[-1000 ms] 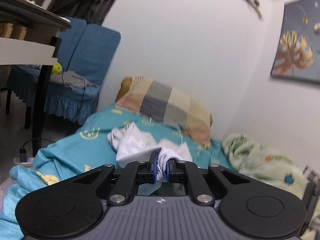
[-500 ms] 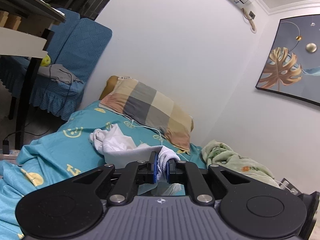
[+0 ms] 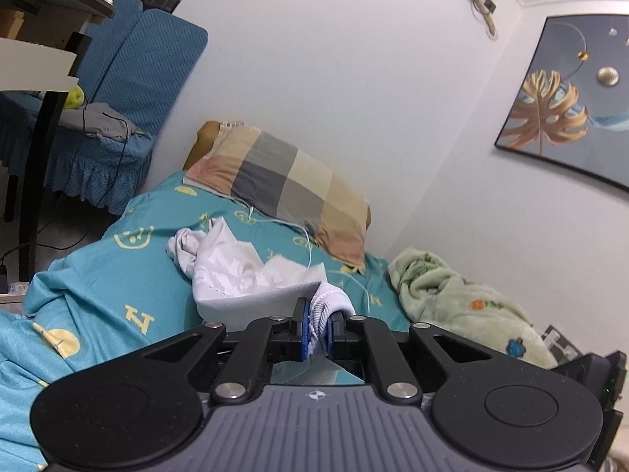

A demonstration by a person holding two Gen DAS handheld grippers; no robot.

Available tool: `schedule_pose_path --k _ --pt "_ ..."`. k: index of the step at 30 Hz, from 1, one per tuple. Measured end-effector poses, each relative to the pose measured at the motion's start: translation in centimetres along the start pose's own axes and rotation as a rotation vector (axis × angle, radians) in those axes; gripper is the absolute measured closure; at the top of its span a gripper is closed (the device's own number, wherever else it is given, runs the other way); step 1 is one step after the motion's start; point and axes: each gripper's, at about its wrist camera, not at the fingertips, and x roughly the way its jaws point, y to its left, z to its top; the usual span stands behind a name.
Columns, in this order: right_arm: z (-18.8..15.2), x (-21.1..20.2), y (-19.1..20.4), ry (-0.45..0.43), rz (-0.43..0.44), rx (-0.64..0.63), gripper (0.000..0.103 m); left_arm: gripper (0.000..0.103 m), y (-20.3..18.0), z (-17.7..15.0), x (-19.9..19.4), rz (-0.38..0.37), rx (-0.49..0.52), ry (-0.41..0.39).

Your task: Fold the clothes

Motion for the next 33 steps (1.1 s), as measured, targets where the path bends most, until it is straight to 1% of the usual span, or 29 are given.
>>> schedule_pose_path --k 2,3,5,7,9,11,13,14,16,18,20,22,25,27,28,30,33 --pt "0.0 0.5 -0.2 0.015 -0.001 -0.002 0.036 0.094 0.0 -0.1 0.3 0.021 0.025 -0.002" --pt "0.0 0.5 -0.5 0.027 0.023 0.004 0.036 0.094 0.1 -0.1 0.4 0.037 0.032 -0.004" --pt "-0.2 0.4 -1.1 0.049 0.054 0.001 0.035 0.094 0.7 0.1 0.6 0.069 0.024 -0.003" --pt "-0.3 0.1 -1.6 0.055 0.064 0.006 0.035 0.094 1.3 0.2 0.8 0.096 0.012 -0.002" --pt "-0.3 0.1 -1.8 0.054 0.087 0.027 0.035 0.094 1.6 0.4 1.1 0.122 0.015 0.017" --pt "-0.3 0.1 -1.9 0.053 0.110 0.047 0.035 0.094 1.5 0.3 1.4 0.112 0.030 0.047" --pt "-0.6 0.5 -1.3 0.067 0.096 0.018 0.035 0.094 1.4 0.1 1.7 0.090 0.047 0.077" --pt "-0.7 0.7 -1.1 0.074 0.089 0.003 0.036 0.096 1.3 0.0 1.8 0.082 0.057 0.087" --pt "-1.0 0.9 -0.9 0.090 0.069 -0.010 0.036 0.095 0.9 -0.3 1.7 0.074 0.081 0.090" --pt "-1.2 1.2 -1.0 0.106 0.043 -0.013 0.036 0.095 0.9 -0.6 1.7 0.039 0.061 0.102" --pt "-1.4 1.4 -1.2 0.107 0.004 -0.013 0.036 0.095 0.8 -0.8 1.8 0.011 0.049 0.111" --pt "-1.6 1.5 -1.6 0.094 -0.063 -0.003 0.038 0.095 0.5 -1.1 1.9 -0.009 0.056 0.112" --pt "-1.8 1.9 -3.2 0.088 -0.221 0.035 0.037 0.095 0.4 -1.2 1.7 -0.034 0.026 0.092" --pt "-2.2 1.8 -5.0 0.086 -0.335 0.075 0.037 0.095 0.5 -0.9 1.3 -0.051 -0.005 0.060" --pt "-2.4 1.7 -6.0 0.083 -0.371 0.106 0.035 0.095 0.6 -0.8 1.1 -0.055 -0.016 0.044" --pt "-2.4 1.1 -7.7 0.064 -0.400 0.169 0.035 0.095 0.9 -0.5 0.8 -0.053 -0.036 0.015" --pt "-2.0 0.3 -8.1 0.042 -0.462 0.187 0.036 0.095 1.2 -0.3 0.7 -0.040 -0.050 -0.001"
